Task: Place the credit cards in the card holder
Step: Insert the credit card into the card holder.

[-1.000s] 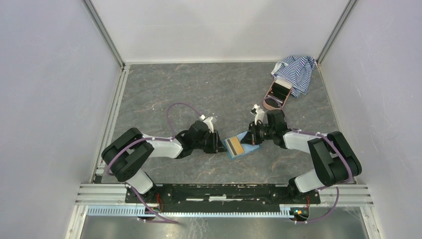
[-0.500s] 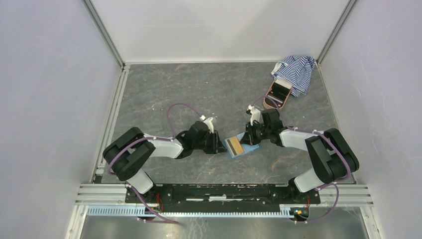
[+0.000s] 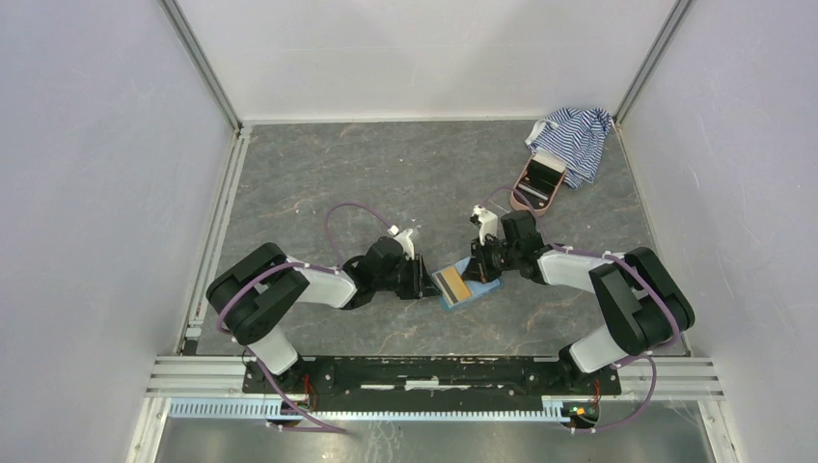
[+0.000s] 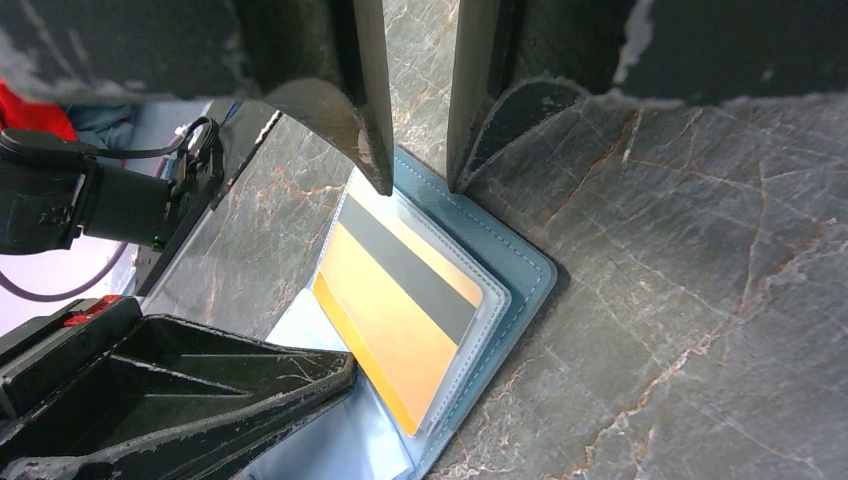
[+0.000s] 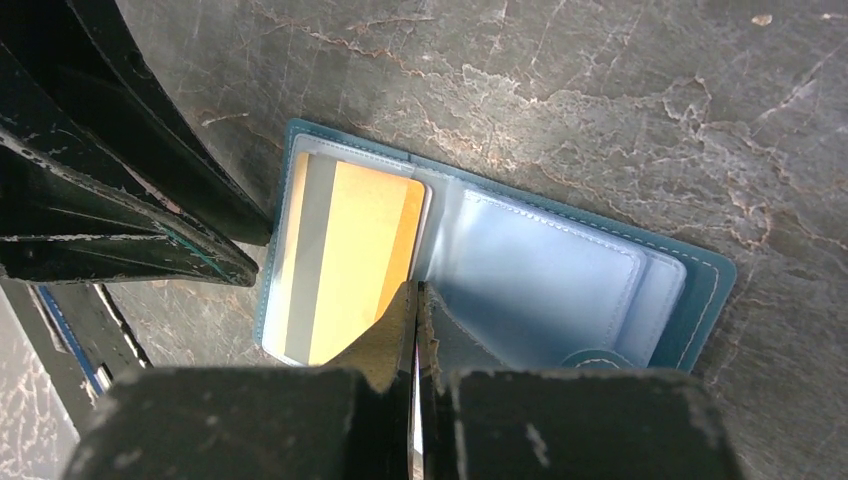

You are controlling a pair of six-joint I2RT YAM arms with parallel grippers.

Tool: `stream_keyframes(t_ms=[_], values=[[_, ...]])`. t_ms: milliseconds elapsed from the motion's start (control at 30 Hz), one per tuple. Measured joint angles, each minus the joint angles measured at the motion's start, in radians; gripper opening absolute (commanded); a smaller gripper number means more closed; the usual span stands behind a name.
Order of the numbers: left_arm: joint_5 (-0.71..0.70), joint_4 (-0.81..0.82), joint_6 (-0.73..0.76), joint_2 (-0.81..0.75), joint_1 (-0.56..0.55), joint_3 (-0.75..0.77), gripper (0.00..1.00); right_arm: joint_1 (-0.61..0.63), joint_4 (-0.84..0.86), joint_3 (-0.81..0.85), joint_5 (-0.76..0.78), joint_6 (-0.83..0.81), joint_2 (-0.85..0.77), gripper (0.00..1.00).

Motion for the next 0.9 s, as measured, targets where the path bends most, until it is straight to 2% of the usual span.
stream_keyframes(t_ms=[367, 600, 800, 900], values=[[0.000, 0.016, -0.002, -0.003, 0.000, -0.011, 0.35, 0.030, -0.035, 0.024, 0.042, -0.060, -0.012, 0.00], [-0.040, -0.087, 0.001, -0.099, 0.000, -0.034, 0.41, 0.041, -0.086, 0.038, 0.087, -0.172, -0.118, 0.02], [-0.119, -0.205, 0.036, -0.320, 0.000, -0.044, 0.54, -0.010, -0.157, 0.079, 0.004, -0.363, -0.205, 0.08], [-0.171, -0.230, 0.074, -0.472, 0.000, -0.044, 0.72, -0.084, -0.216, 0.111, -0.082, -0.466, -0.243, 0.17]])
